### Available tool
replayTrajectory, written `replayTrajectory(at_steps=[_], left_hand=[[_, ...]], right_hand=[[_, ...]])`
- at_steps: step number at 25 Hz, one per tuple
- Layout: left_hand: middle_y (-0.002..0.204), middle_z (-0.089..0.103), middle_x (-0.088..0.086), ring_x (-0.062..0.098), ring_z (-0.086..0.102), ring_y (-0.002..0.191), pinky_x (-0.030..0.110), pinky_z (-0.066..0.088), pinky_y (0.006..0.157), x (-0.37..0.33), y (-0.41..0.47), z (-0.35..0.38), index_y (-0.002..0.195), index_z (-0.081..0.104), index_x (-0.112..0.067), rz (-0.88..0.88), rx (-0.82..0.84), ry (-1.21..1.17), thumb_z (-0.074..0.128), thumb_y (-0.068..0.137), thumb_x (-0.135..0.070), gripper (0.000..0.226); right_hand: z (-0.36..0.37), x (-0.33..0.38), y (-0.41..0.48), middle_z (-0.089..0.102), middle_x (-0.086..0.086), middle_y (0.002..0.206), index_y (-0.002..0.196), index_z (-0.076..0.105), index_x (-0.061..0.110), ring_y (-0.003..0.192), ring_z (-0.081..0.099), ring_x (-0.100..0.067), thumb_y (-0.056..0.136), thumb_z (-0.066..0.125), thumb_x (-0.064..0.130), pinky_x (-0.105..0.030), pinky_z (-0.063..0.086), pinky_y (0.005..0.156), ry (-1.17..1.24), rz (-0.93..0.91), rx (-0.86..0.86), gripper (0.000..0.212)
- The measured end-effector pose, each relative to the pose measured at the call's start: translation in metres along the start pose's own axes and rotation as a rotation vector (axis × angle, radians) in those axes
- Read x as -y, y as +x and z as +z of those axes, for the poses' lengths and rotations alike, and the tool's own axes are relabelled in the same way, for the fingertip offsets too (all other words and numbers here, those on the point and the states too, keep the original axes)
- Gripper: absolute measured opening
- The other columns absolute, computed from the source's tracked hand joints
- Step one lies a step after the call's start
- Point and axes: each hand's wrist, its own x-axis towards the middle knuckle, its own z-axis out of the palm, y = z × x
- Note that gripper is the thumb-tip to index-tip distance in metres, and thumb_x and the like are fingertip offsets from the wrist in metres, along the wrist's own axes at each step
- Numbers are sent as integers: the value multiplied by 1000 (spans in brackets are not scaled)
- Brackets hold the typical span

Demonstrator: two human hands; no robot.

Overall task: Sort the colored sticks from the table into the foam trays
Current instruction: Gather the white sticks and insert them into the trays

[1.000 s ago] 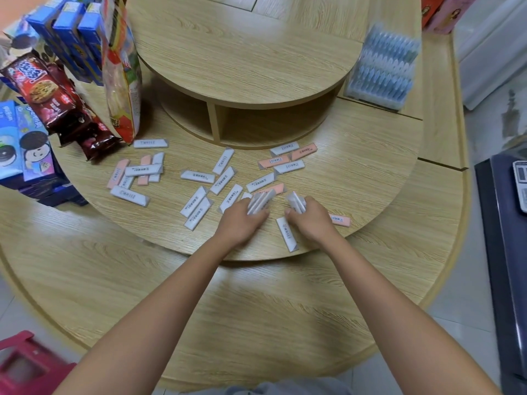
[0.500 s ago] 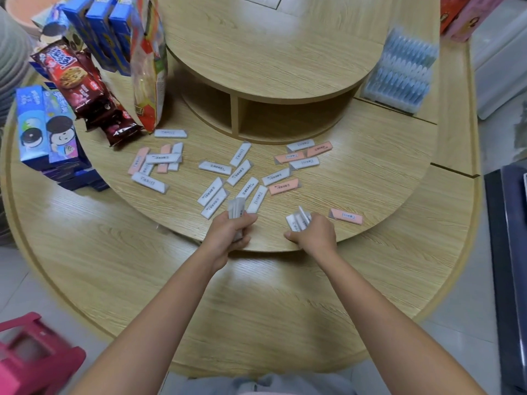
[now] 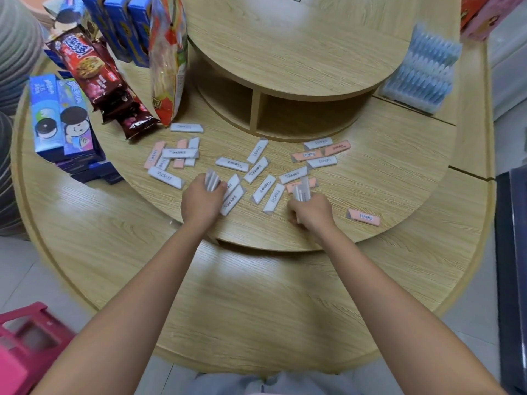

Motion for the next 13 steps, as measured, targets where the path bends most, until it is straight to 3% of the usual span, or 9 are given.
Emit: replayTrajectory(at_steps=[3,8,13], left_hand=[[97,64,10,28,60,93,38,48,71,0,18,-1,101,58,-2,-22,50,26,73,73,-48,56],[66,47,-3,13,45,61,28,30,47,-8,19,0,66,41,-17,-15,117,227,81,67,-44,48],[68,48,-1,20,50,70,28,28,47,-11,22,3,67,42,-17,-51,159,321,80,66,-49,50]], right_hand=[[17,10,5,64,-10,70,74,63,8,63,59,-26,75,62,11,-32,48,55,68,-15,-62,4],[34,22,8,62,-2,85,85,62,9,78,59,-18,71,78,20,-27,44,61,-5,3,-140,25],[46,21,6,58,-4,91,84,53,12,81,56,-20,68,83,26,-25,38,59,-193,-61,-176,38]])
